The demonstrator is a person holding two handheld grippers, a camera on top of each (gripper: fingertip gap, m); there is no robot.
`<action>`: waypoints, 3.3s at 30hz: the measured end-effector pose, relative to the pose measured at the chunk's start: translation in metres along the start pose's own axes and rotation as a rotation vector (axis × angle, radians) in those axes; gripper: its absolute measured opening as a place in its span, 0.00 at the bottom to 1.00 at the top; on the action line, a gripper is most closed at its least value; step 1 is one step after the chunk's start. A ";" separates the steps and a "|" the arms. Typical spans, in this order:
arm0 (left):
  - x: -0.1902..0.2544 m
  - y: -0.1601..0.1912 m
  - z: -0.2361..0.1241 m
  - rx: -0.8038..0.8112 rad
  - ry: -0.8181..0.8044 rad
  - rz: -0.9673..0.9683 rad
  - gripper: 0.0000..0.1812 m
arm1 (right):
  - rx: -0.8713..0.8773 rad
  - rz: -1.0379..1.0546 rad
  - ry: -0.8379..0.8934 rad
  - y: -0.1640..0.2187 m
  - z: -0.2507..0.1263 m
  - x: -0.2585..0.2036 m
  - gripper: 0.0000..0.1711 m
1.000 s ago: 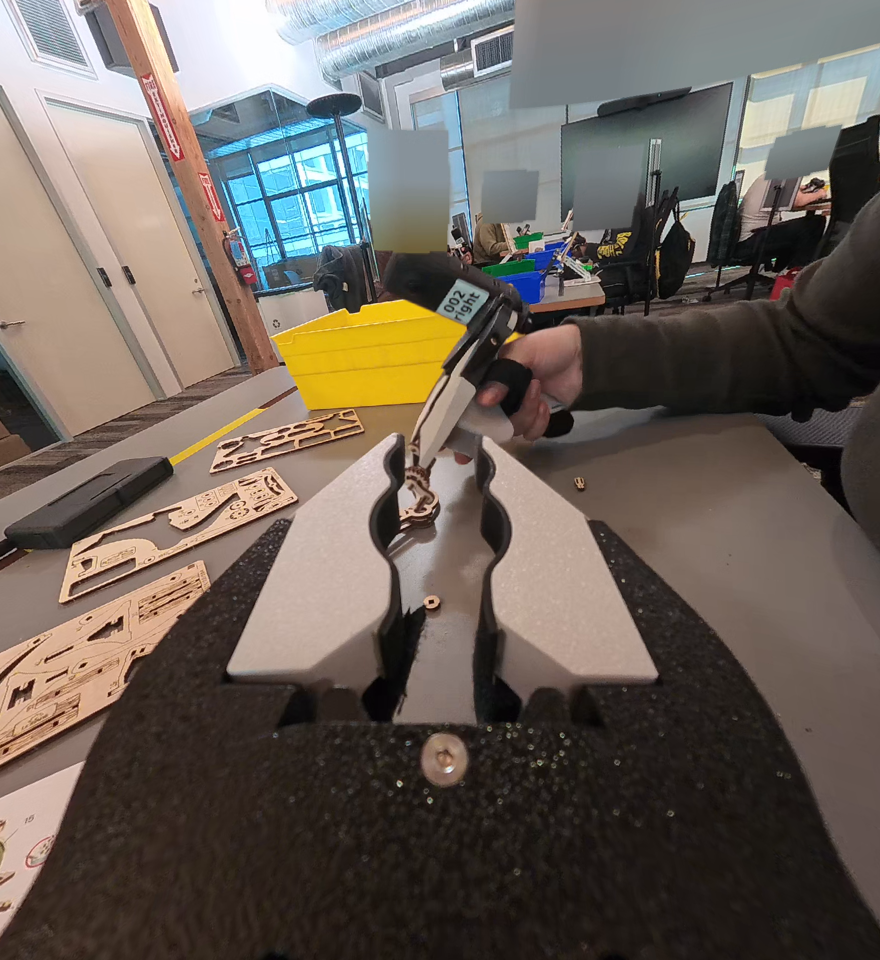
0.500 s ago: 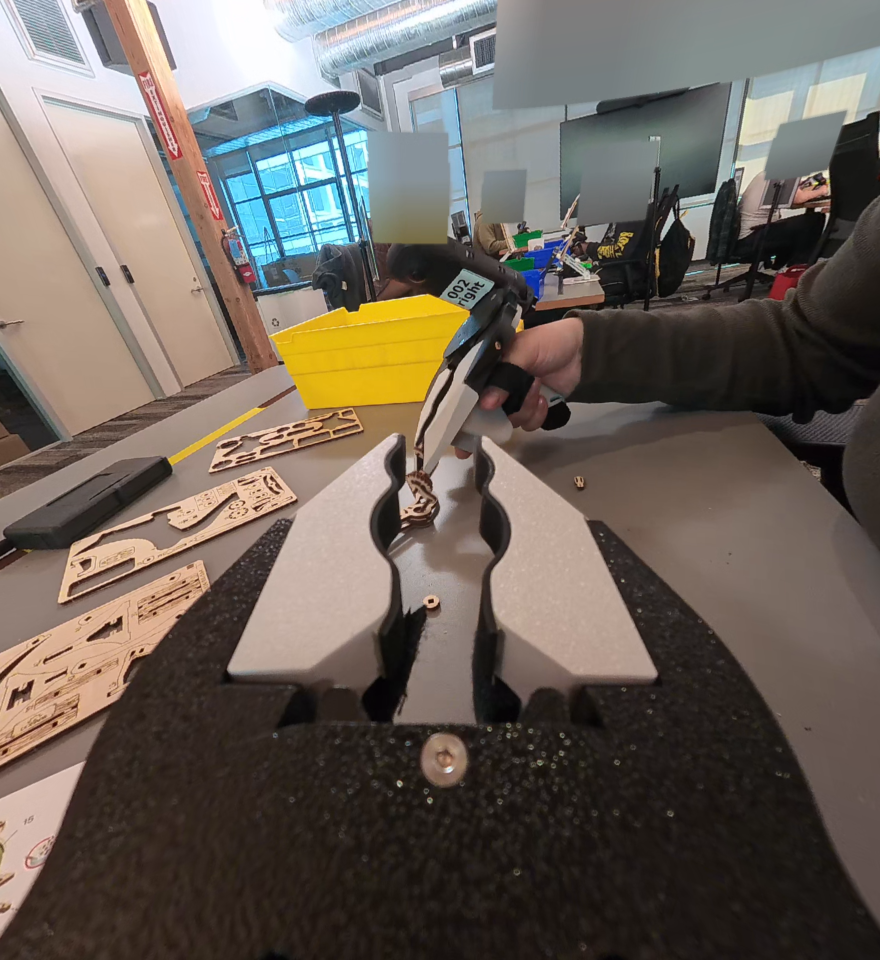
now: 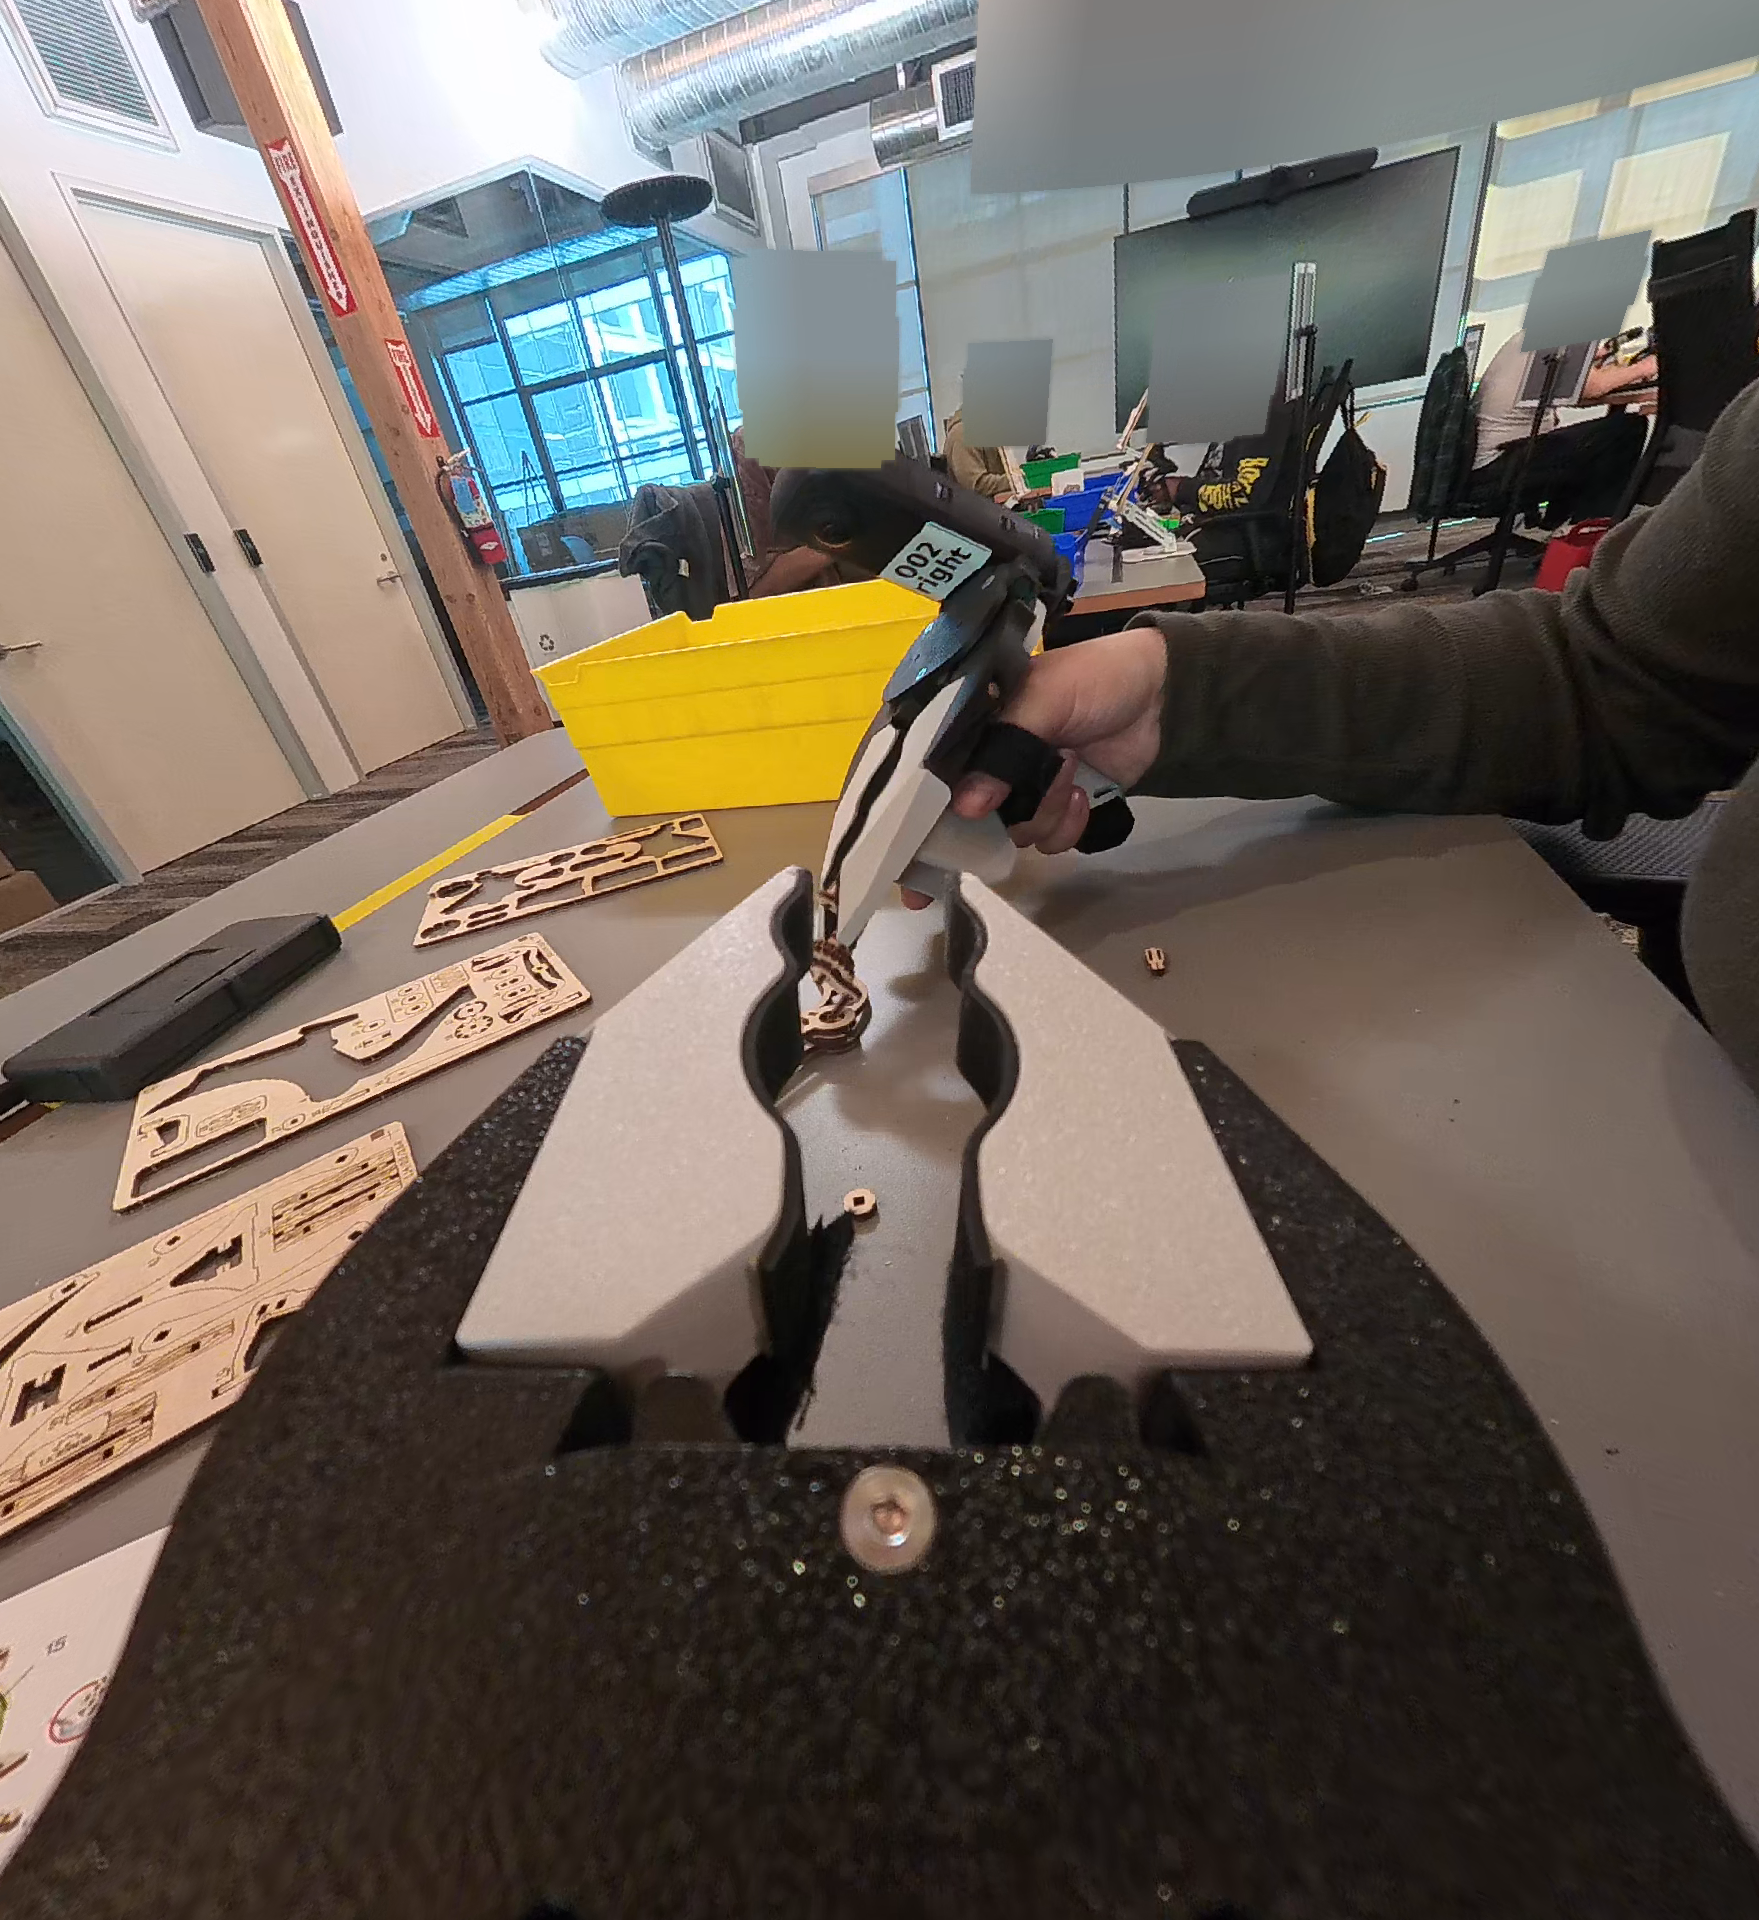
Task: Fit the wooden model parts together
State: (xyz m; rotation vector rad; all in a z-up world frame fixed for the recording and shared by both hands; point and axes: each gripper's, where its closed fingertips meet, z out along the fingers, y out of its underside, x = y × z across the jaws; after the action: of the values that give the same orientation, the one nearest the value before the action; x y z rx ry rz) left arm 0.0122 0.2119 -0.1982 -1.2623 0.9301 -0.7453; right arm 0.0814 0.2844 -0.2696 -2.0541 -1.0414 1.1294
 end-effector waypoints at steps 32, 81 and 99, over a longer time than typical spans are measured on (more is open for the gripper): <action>0.045 0.015 0.011 -0.145 0.225 -0.072 0.10 | 0.289 -0.627 -0.408 -0.002 0.008 -0.131 0.04; 0.053 0.022 0.007 -0.199 0.251 -0.040 0.09 | 0.219 -0.698 -0.383 0.011 0.014 -0.134 0.04; 0.052 0.021 0.007 -0.195 0.255 -0.059 0.09 | 0.218 -0.712 -0.363 0.010 0.014 -0.134 0.04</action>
State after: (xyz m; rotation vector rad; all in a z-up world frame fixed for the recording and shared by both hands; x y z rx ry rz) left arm 0.0416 0.1728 -0.2273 -1.3909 1.1994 -0.8937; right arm 0.0270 0.1686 -0.2267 -1.1631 -1.5728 1.1653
